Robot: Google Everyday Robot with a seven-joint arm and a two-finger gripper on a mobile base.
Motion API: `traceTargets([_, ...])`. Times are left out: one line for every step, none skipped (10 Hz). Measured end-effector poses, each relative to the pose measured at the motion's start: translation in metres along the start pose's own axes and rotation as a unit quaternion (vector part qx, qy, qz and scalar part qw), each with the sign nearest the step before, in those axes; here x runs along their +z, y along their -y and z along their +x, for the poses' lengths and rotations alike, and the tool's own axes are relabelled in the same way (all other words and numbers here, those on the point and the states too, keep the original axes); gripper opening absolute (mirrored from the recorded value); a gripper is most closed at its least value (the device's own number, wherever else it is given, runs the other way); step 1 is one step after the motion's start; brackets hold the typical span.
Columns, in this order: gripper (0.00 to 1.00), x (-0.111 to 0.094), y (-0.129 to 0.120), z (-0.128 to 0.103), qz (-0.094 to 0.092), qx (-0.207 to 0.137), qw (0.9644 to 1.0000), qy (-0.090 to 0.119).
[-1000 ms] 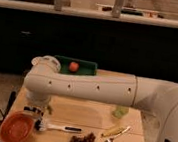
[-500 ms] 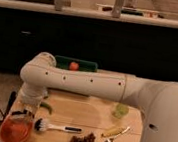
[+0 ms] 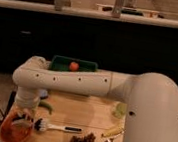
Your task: Wipe red bowl with eraser
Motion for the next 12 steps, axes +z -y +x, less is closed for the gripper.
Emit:
traceTargets([0.04,0.003,-0.002,0.002,-0.006,0.003,1.0,0.004])
traceTargets([0.04,0.005,-0.003,0.004,-0.008,0.005,0.9999,0.006])
traceTargets([0.04,0.006,-0.004,0.007,-0.01,0.007,0.9999,0.007])
traceTargets([0.04,0.007,-0.006,0.011,-0.01,0.007,0.9999,0.009])
traceTargets([0.04,0.007,-0.005,0.015,-0.01,0.006,0.9999,0.01])
traceTargets([0.04,0.007,-0.001,0.018,-0.009,0.002,0.9999,0.011])
traceTargets([0.04,0.009,0.005,0.022,-0.005,-0.007,0.9998,0.017])
traceTargets([0.04,0.012,0.014,0.023,0.001,-0.02,0.9995,0.025])
traceTargets([0.04,0.015,0.023,0.023,0.008,-0.033,0.9989,0.033])
traceTargets([0.04,0.016,0.029,0.02,0.011,-0.052,0.9976,0.045])
traceTargets([0.04,0.017,0.033,0.014,0.013,-0.066,0.9963,0.054])
traceTargets([0.04,0.019,0.036,0.008,0.014,-0.077,0.9951,0.061])
